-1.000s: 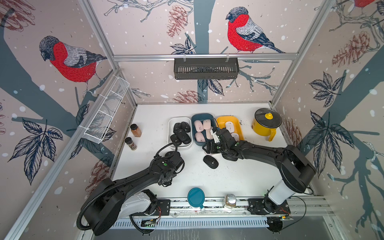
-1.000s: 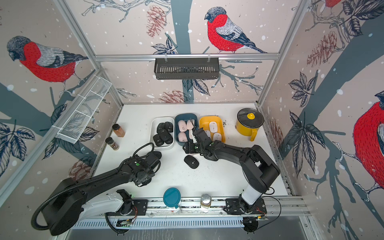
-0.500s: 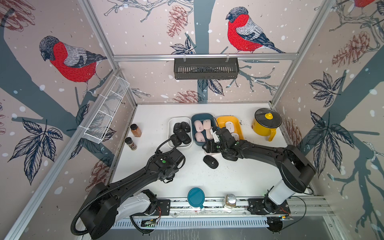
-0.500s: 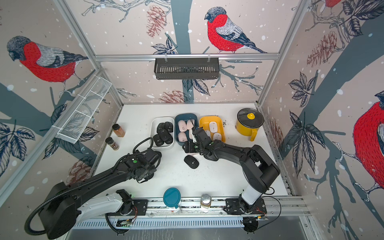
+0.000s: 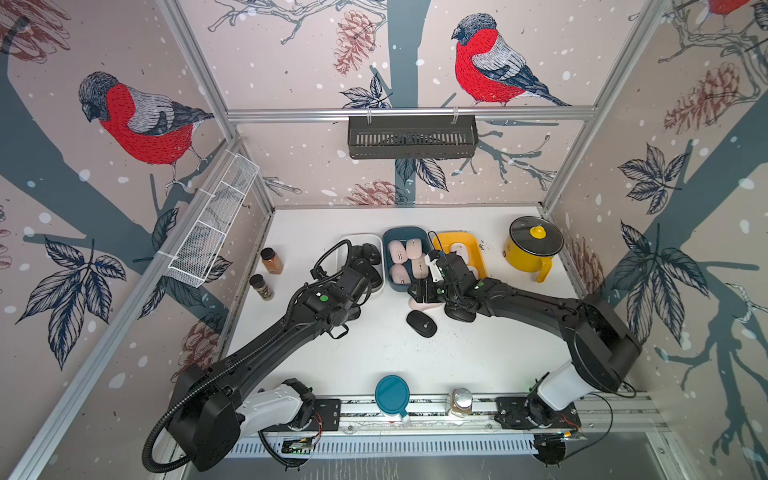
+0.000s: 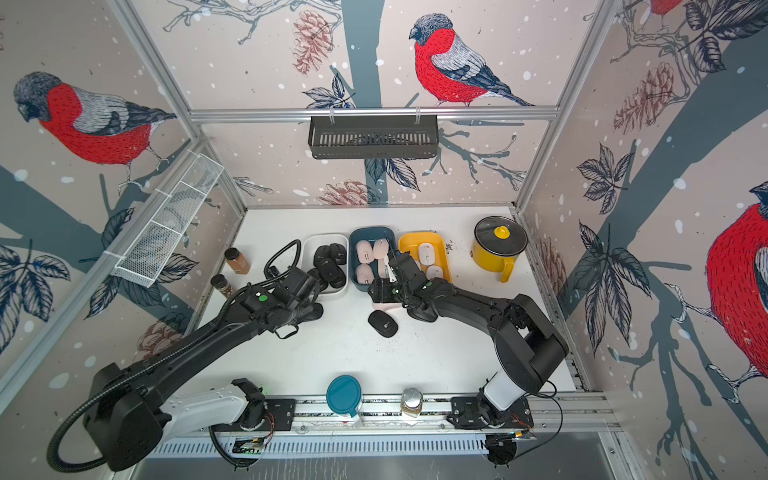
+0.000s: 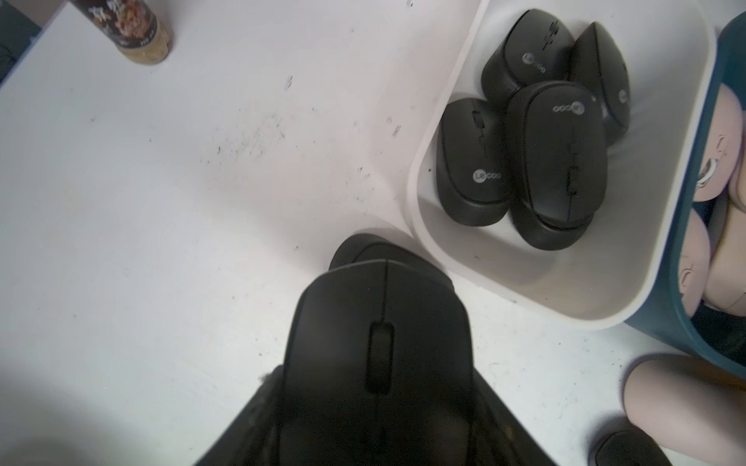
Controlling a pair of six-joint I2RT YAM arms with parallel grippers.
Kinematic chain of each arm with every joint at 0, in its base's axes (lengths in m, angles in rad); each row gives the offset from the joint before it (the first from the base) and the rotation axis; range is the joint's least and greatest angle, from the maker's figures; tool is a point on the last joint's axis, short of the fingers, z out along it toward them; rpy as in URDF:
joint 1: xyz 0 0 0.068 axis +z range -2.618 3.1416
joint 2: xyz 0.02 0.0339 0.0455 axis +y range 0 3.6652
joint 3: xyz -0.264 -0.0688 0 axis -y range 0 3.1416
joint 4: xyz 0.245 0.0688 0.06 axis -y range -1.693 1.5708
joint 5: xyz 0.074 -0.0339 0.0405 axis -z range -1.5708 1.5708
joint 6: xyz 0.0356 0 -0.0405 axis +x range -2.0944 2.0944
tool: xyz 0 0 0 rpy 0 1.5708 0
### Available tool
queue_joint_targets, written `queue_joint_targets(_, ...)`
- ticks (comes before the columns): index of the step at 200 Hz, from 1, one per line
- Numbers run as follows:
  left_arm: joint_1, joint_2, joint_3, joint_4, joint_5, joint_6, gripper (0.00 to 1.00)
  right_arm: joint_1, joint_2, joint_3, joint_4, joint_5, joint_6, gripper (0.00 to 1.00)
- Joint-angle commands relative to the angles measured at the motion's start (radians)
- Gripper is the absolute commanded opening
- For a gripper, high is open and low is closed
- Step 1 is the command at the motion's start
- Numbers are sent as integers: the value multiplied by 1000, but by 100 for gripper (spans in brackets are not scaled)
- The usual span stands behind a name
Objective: Place the mice by color into the storage box
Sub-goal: Place the mouse in the storage box.
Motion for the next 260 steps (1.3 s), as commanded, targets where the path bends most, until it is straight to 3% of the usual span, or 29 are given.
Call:
queue_joint_targets(1,30,33,45,44,-31,102,54,-4,-21,-6,-12,22,-8,77)
queue_joint_targets(33,53,134,113,129,-55,214,55,-16,-42,-12,-25,34,-10,77)
queue_joint_targets(113,88,366,285,275,-96,353,56,-24,-70,-13,-43,50,-8,77)
queue_joint_targets(260,148,547,366,466,-47,468,56,-49,-90,-13,-63,77,-8,77)
